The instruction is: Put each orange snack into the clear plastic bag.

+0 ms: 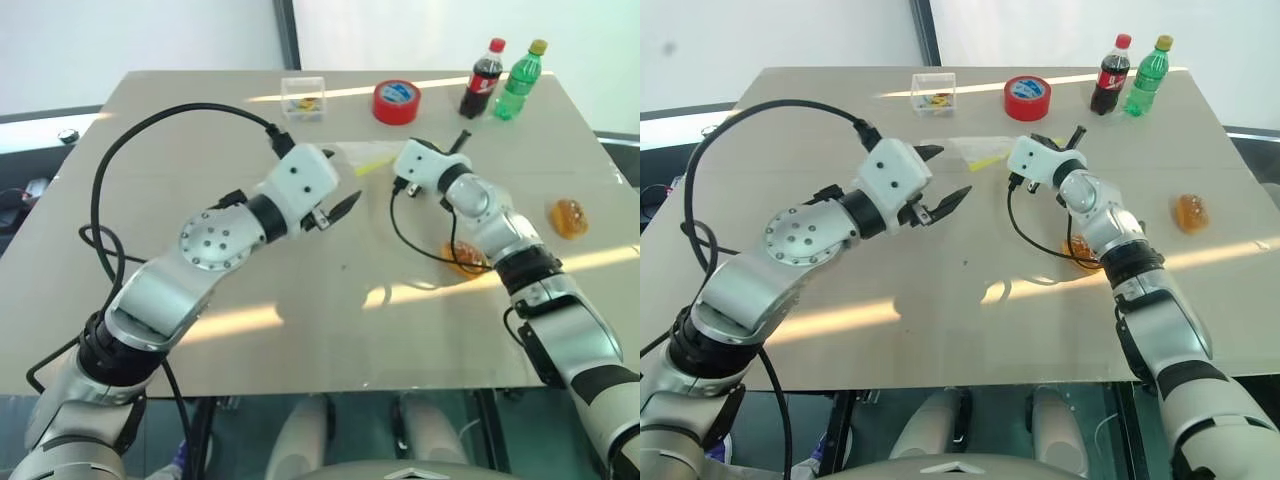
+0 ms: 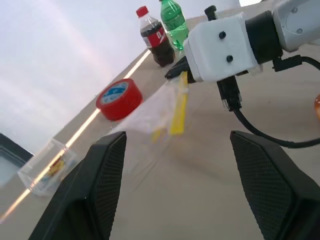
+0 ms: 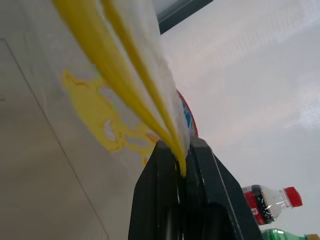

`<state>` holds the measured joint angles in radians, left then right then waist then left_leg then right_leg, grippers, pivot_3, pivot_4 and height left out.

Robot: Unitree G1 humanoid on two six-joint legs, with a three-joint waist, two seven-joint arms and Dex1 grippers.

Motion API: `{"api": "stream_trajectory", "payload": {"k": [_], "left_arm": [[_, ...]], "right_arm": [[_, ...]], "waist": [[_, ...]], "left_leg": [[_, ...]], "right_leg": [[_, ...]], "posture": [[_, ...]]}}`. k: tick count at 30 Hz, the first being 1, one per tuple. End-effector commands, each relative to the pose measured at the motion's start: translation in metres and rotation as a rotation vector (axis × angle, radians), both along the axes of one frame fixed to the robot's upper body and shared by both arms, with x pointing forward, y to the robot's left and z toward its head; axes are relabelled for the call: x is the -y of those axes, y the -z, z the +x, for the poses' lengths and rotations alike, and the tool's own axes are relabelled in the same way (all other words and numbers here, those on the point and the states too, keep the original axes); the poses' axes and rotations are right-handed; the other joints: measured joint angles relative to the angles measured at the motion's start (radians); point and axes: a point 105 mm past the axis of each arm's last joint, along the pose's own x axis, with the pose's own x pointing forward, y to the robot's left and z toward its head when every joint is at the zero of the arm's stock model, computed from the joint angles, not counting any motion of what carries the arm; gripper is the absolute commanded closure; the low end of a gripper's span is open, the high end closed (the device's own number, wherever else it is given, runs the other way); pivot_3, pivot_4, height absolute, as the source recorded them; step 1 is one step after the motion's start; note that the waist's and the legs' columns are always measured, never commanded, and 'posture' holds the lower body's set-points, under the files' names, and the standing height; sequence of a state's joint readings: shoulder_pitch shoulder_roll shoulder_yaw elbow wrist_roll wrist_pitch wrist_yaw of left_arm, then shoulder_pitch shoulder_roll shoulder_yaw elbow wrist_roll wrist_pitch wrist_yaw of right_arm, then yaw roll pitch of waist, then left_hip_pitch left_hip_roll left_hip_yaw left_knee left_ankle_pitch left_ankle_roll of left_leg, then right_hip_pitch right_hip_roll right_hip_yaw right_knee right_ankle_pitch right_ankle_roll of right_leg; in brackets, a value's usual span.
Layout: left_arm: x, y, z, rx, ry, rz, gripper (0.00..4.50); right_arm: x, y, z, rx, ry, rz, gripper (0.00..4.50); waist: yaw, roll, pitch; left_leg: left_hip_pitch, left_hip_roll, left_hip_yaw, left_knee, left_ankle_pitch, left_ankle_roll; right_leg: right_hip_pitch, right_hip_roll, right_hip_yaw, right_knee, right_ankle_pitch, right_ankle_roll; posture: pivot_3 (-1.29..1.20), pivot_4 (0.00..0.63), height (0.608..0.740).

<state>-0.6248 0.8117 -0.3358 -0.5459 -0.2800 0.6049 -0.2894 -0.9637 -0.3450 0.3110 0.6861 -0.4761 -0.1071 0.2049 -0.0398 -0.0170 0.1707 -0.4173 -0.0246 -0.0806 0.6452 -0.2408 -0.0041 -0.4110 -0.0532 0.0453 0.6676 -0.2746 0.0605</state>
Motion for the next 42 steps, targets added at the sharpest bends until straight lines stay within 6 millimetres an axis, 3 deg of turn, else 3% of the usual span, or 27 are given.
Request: {"api": "stream_trajectory", "payload": {"k": [1, 10, 20, 22, 25, 29, 37, 42], "left_arm": [[0.007, -0.009, 0.001, 0.143, -0.003, 0.12, 1.0], [0.018, 0.01, 0.017, 0.29, 0.004, 0.383, 1.0], [0.021, 0.018, 0.026, 0.333, 0.004, 0.459, 1.0], [0.021, 0.019, 0.026, 0.333, 0.006, 0.464, 2.04], [0.02, 0.02, 0.027, 0.326, 0.001, 0.462, 2.74], [0.014, 0.02, 0.031, 0.321, -0.027, 0.463, 4.43], [0.008, 0.017, 0.031, 0.34, -0.05, 0.457, 4.43], [0.012, 0.011, 0.023, 0.419, -0.013, 0.47, 2.3]], "right_arm": [[-0.014, -0.016, -0.005, 0.043, -0.039, 0.004, 4.5], [-0.03, -0.018, -0.013, 0.032, -0.072, 0.01, 4.5], [-0.037, -0.018, -0.019, 0.029, -0.083, 0.006, 4.5], [-0.036, -0.019, -0.019, 0.03, -0.082, 0.005, 4.5], [-0.036, -0.019, -0.019, 0.029, -0.08, 0.004, 4.5], [-0.034, -0.017, -0.019, 0.025, -0.077, 0.002, 4.5], [-0.031, -0.014, -0.019, 0.018, -0.071, -0.005, 4.5], [-0.028, -0.013, -0.018, 0.01, -0.064, -0.006, 4.5]], "waist": [[-0.004, 0.0, 0.0], [-0.003, 0.0, 0.0], [-0.003, 0.0, 0.0], [-0.003, 0.0, 0.0], [-0.004, 0.0, 0.0], [-0.004, 0.0, 0.0], [-0.004, 0.0, 0.0], [-0.004, 0.0, 0.0]], "left_leg": [[0.0, 0.0, 0.001, 0.0, 0.0, 0.0], [0.002, 0.0, 0.002, 0.006, 0.0, 0.0], [0.002, 0.0, 0.002, 0.007, 0.0, 0.0], [0.002, 0.0, 0.002, 0.007, 0.0, 0.0], [0.002, 0.0, 0.002, 0.007, 0.0, 0.0], [0.002, 0.0, 0.002, 0.007, 0.0, 0.0], [0.002, 0.0, 0.002, 0.008, 0.0, 0.0], [0.002, 0.0, 0.002, 0.008, 0.0, 0.0]], "right_leg": [[-0.001, 0.0, 0.001, 0.001, 0.0, 0.0], [-0.001, 0.001, 0.002, 0.01, 0.0, 0.0], [-0.001, 0.001, 0.002, 0.011, 0.0, 0.0], [-0.001, 0.001, 0.002, 0.011, 0.0, 0.0], [-0.001, 0.001, 0.002, 0.011, 0.0, 0.0], [-0.001, 0.001, 0.002, 0.011, 0.0, 0.0], [-0.001, 0.001, 0.002, 0.012, 0.0, 0.0], [-0.001, 0.001, 0.002, 0.012, 0.0, 0.0]], "posture": [[0.0, 0.15, 0.74], [0.0, 0.15, 0.74], [0.0, 0.15, 0.74], [0.0, 0.15, 0.74], [0.0, 0.15, 0.74], [0.0, 0.15, 0.74], [0.0, 0.15, 0.74], [0.0, 0.15, 0.74]]}}
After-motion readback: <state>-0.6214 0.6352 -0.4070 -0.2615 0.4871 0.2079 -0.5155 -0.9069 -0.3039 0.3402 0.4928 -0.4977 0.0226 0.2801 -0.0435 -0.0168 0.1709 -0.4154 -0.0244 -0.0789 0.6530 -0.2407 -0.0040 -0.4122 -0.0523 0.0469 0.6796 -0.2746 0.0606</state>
